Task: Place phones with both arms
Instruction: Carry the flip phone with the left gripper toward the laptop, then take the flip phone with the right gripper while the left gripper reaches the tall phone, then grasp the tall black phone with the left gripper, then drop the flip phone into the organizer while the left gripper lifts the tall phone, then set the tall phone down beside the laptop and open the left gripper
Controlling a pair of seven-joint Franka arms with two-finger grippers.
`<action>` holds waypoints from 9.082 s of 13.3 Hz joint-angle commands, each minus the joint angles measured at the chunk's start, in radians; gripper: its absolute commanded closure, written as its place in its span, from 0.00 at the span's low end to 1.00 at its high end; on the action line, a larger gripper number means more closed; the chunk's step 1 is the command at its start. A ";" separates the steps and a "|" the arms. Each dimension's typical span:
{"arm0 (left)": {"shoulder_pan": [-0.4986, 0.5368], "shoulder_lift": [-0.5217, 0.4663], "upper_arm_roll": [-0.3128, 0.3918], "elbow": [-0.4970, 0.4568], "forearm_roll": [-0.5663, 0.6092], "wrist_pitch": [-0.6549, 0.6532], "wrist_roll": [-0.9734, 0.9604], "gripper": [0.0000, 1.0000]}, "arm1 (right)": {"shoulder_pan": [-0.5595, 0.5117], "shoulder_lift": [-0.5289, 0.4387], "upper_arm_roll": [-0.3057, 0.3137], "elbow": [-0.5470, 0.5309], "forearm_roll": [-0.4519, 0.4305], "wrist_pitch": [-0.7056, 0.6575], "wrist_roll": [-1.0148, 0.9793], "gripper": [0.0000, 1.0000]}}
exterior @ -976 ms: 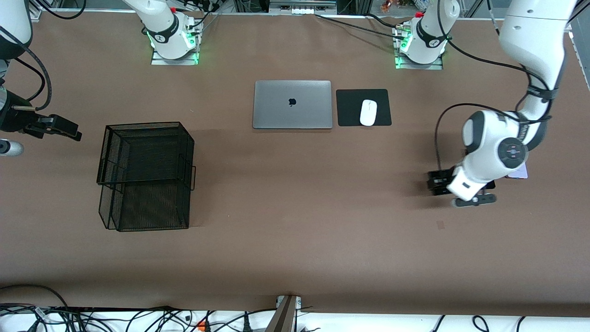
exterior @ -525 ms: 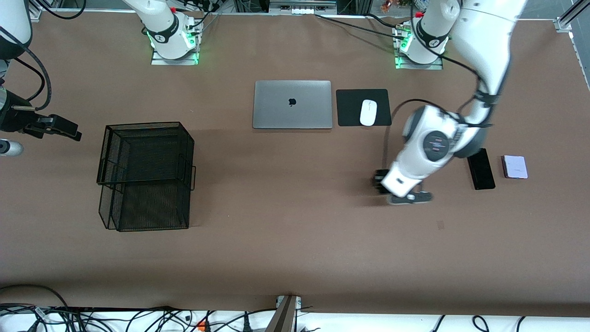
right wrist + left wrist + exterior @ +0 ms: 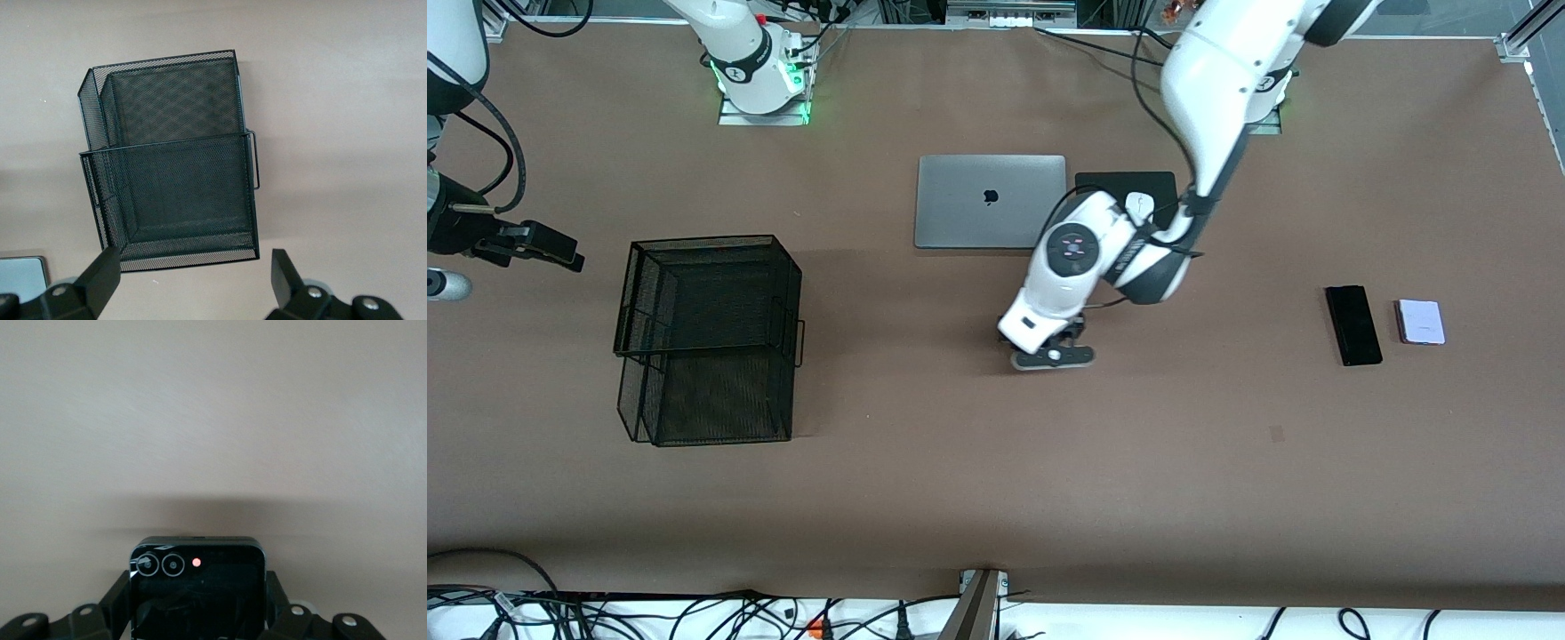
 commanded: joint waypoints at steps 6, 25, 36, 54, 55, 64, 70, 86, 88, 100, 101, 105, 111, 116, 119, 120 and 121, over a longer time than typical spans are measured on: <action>-0.148 0.117 0.106 0.144 -0.015 -0.013 -0.113 0.58 | -0.005 -0.006 0.002 0.003 -0.002 -0.011 -0.006 0.00; 0.121 -0.261 0.156 -0.204 0.041 -0.297 0.310 0.00 | 0.284 0.137 0.142 0.027 -0.008 0.080 0.420 0.00; 0.519 -0.450 0.154 -0.438 0.161 -0.259 0.872 0.00 | 0.663 0.711 0.140 0.345 -0.031 0.529 0.684 0.00; 0.817 -0.406 0.142 -0.766 0.104 0.281 0.693 0.00 | 0.731 0.837 0.132 0.323 -0.149 0.615 0.667 0.00; 0.820 -0.404 0.140 -0.777 0.104 0.289 0.693 0.00 | 0.731 0.839 0.131 0.323 -0.149 0.615 0.667 0.00; 0.885 -0.392 0.128 -0.792 0.106 0.314 0.831 0.00 | 0.731 0.853 0.131 0.323 -0.177 0.645 0.667 0.00; 1.095 -0.360 -0.086 -0.789 0.104 0.351 0.829 0.00 | 0.728 0.857 0.131 0.323 -0.207 0.662 0.684 0.82; 1.123 -0.350 -0.117 -0.746 0.107 0.311 0.780 1.00 | 0.380 0.048 -0.226 -0.250 -0.102 0.314 0.060 0.90; 1.102 -0.352 -0.119 -0.693 0.107 0.221 0.779 1.00 | 0.380 0.014 -0.291 -0.383 -0.100 0.424 0.009 0.90; 0.702 -0.281 -0.133 -0.455 0.104 0.077 0.554 1.00 | 0.367 0.056 -0.362 -0.594 0.061 0.636 -0.093 0.66; 0.647 -0.265 -0.133 -0.429 0.104 0.074 0.467 1.00 | 0.366 0.062 -0.363 -0.594 0.061 0.636 -0.092 0.42; 0.398 -0.200 -0.131 -0.259 0.106 -0.074 0.149 1.00 | 0.360 0.063 -0.363 -0.580 0.063 0.633 -0.092 0.01; 0.145 -0.077 -0.131 -0.059 0.104 -0.091 -0.094 1.00 | 0.361 0.058 -0.360 -0.407 0.063 0.459 -0.083 0.01; 0.039 0.039 -0.114 0.096 0.116 -0.081 -0.119 1.00 | 0.372 0.056 -0.349 -0.346 0.063 0.408 -0.084 0.00; 0.019 0.100 -0.084 0.174 0.119 -0.048 -0.120 1.00 | 0.378 0.056 -0.348 -0.327 0.063 0.403 -0.086 0.00; -0.007 0.105 -0.047 0.177 0.119 -0.047 -0.120 1.00 | 0.377 0.056 -0.348 -0.327 0.063 0.403 -0.086 0.00; -0.027 0.107 -0.029 0.174 0.118 -0.045 -0.122 1.00 | 0.378 0.056 -0.348 -0.327 0.063 0.402 -0.086 0.00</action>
